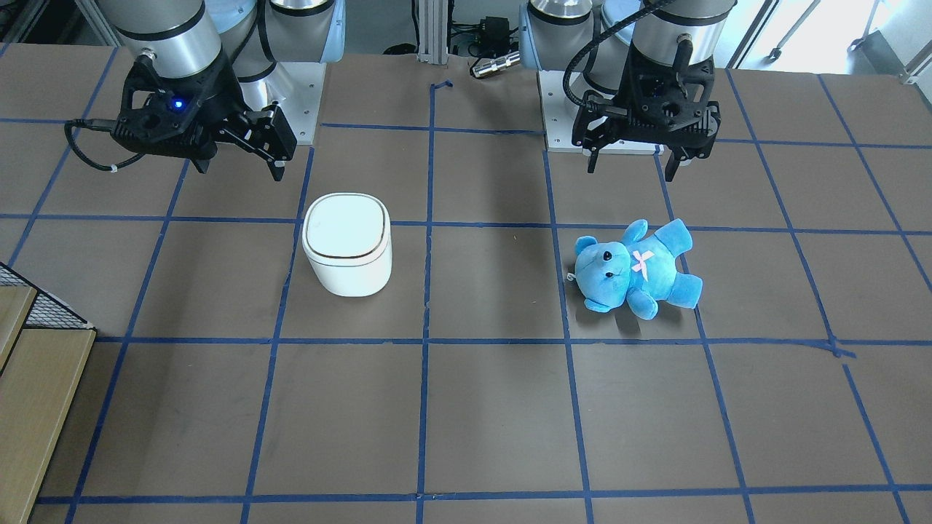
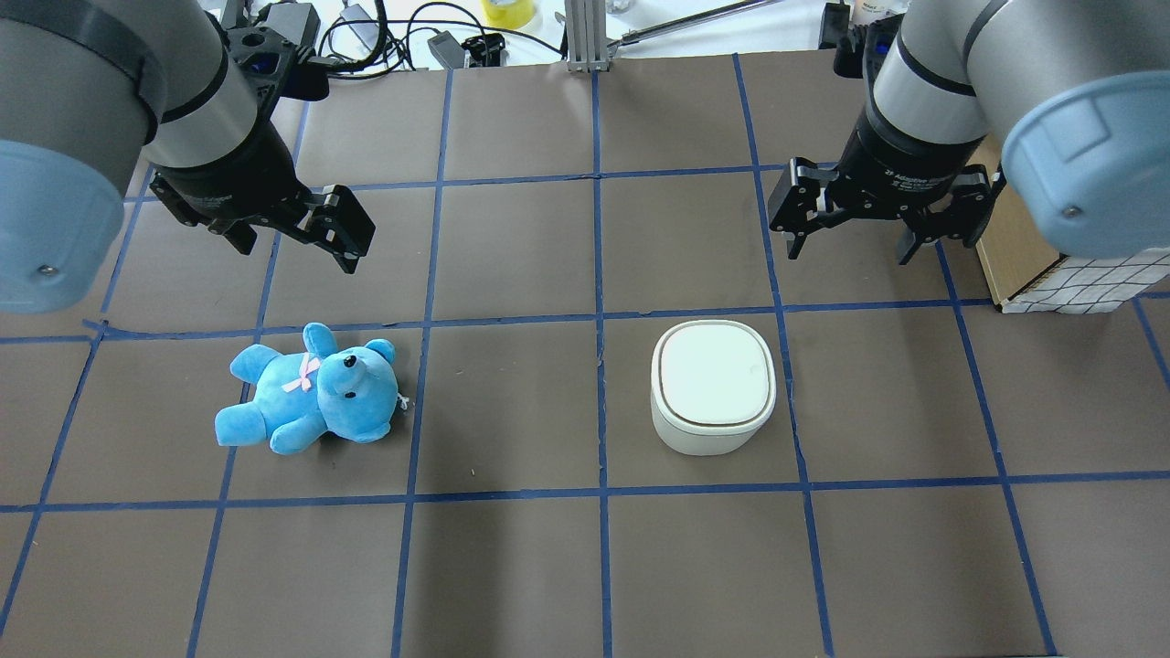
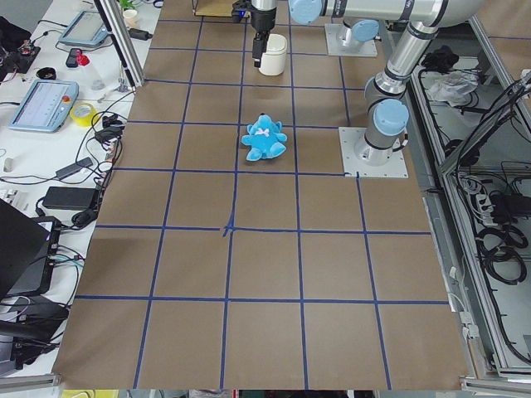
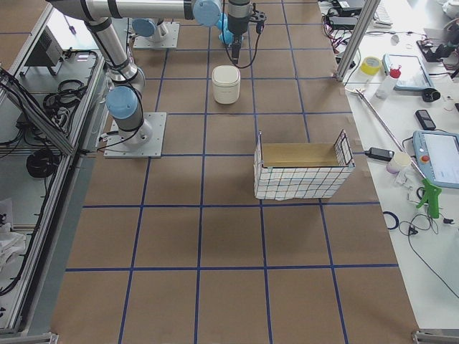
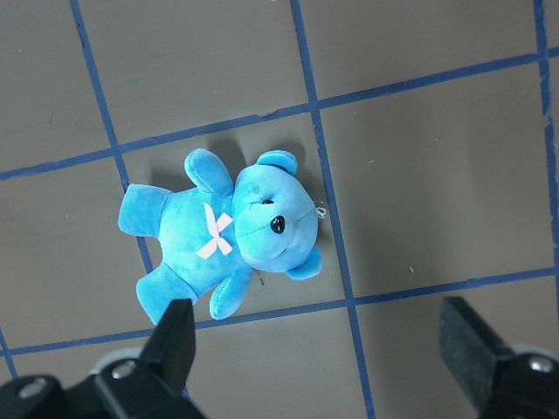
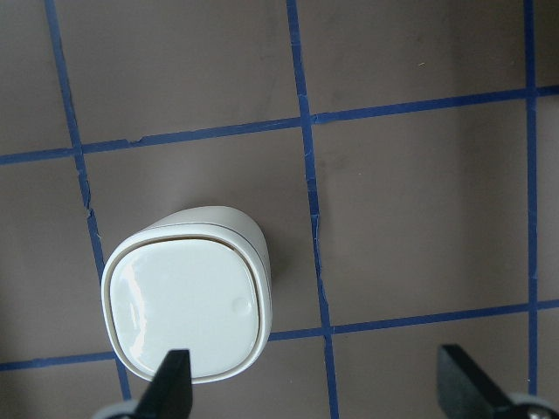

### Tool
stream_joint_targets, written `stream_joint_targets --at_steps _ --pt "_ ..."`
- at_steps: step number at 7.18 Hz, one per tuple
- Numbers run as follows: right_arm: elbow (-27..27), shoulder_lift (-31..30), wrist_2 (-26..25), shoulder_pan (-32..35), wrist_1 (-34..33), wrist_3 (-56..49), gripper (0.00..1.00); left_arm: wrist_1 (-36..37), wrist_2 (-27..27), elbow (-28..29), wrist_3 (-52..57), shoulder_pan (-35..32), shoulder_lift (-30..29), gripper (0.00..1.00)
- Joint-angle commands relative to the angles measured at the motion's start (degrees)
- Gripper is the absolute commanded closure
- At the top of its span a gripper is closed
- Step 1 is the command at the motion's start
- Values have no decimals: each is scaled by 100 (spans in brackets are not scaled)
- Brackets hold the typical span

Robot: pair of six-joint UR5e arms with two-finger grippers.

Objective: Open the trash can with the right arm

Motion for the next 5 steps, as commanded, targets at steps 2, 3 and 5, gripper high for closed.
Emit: stream_joint_targets --at_steps 2,3,5 --pt "0 -3 7 2 20 1 0 0 0 0 0 0 0 0" --pt "0 -3 7 2 20 10 0 0 0 0 0 0 0 0" --pt "35 6 7 11 11 36 0 0 0 0 0 0 0 0"
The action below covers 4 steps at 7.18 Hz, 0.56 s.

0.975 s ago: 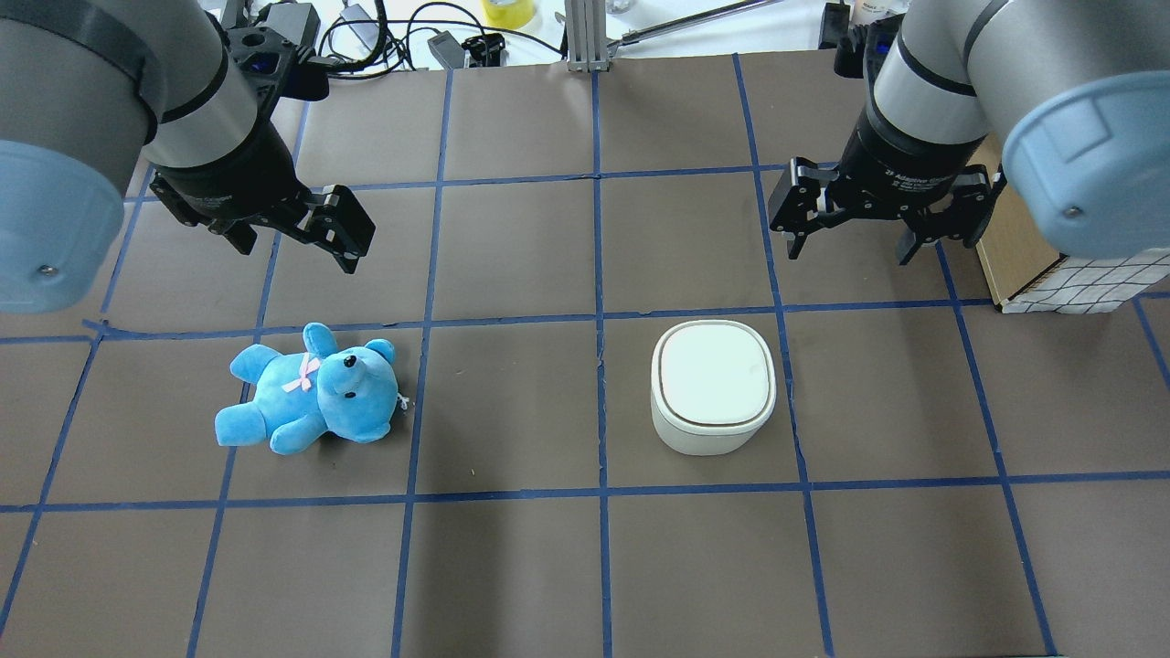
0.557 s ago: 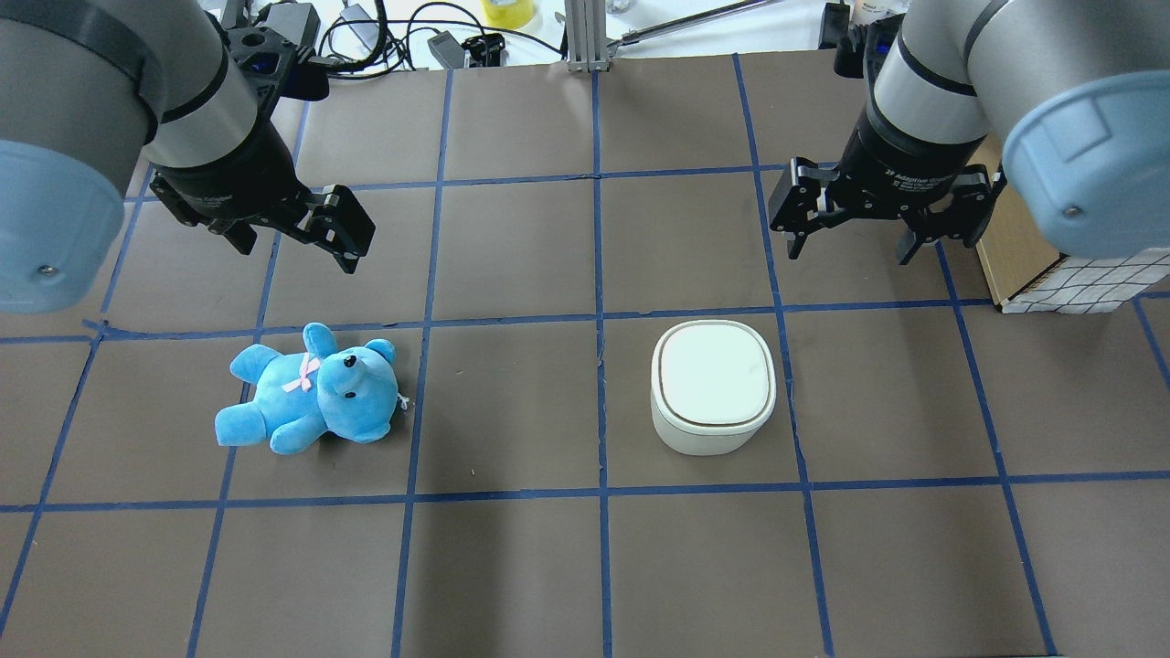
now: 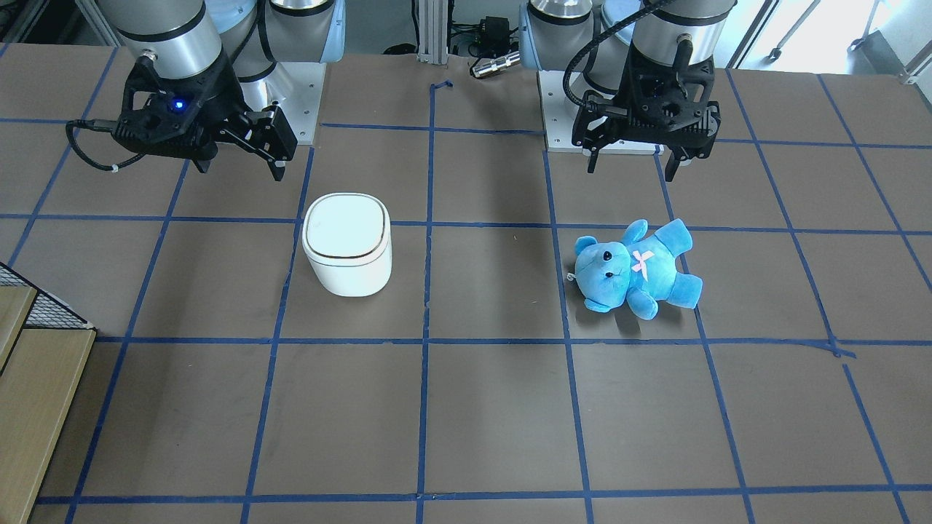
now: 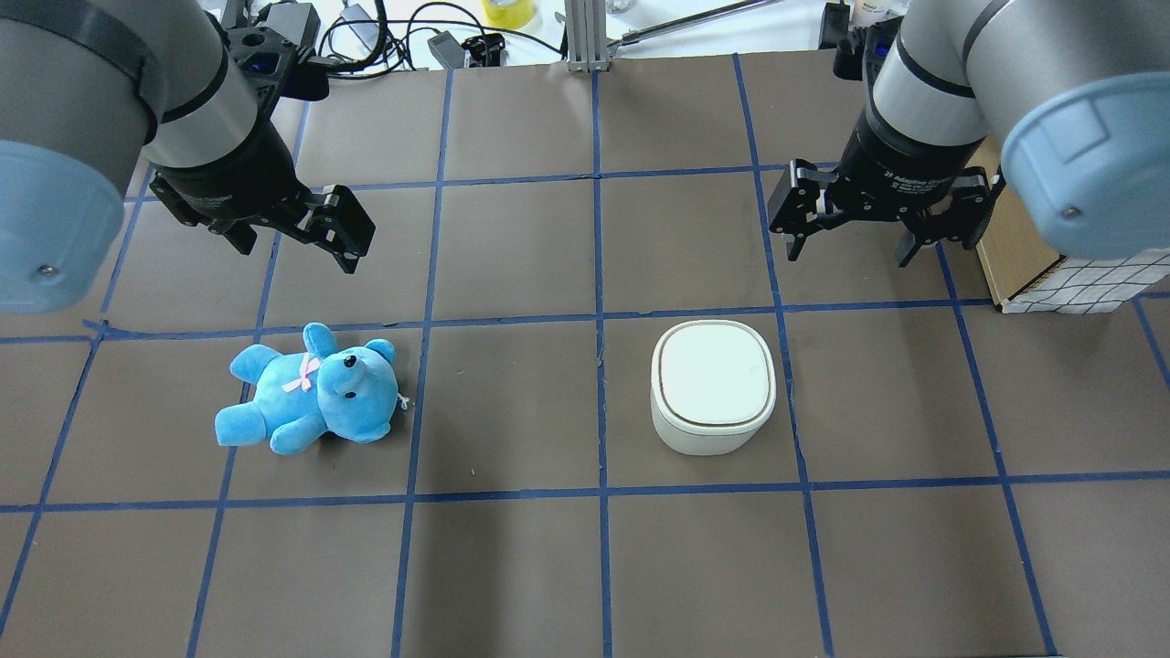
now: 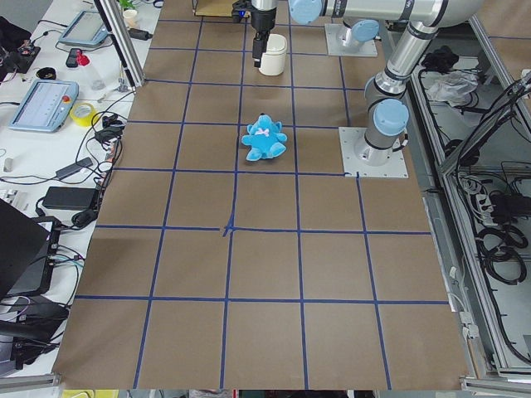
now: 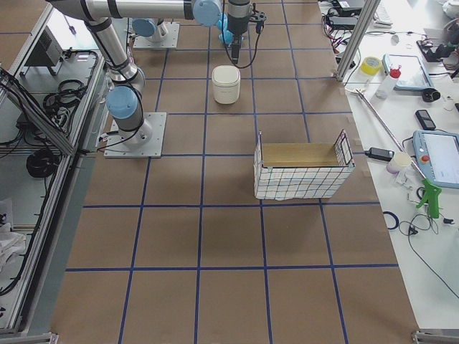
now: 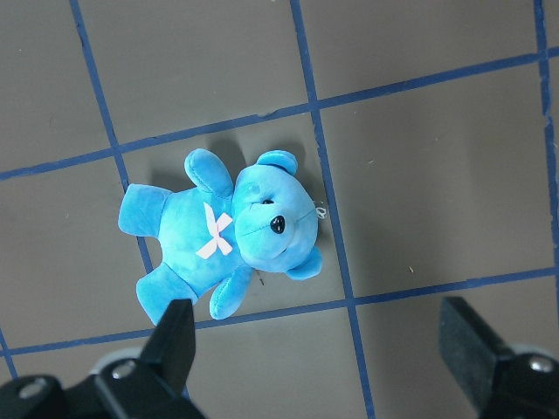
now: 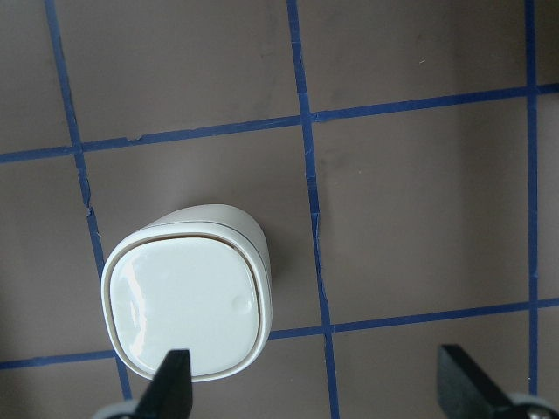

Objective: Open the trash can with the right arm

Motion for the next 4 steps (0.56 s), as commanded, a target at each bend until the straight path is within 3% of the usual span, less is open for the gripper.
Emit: stream_joint_targets --at_steps 1,4 --pt "15 4 0 6 -7 10 0 0 0 0 0 0 0 0" --pt "33 13 0 24 19 10 0 0 0 0 0 0 0 0"
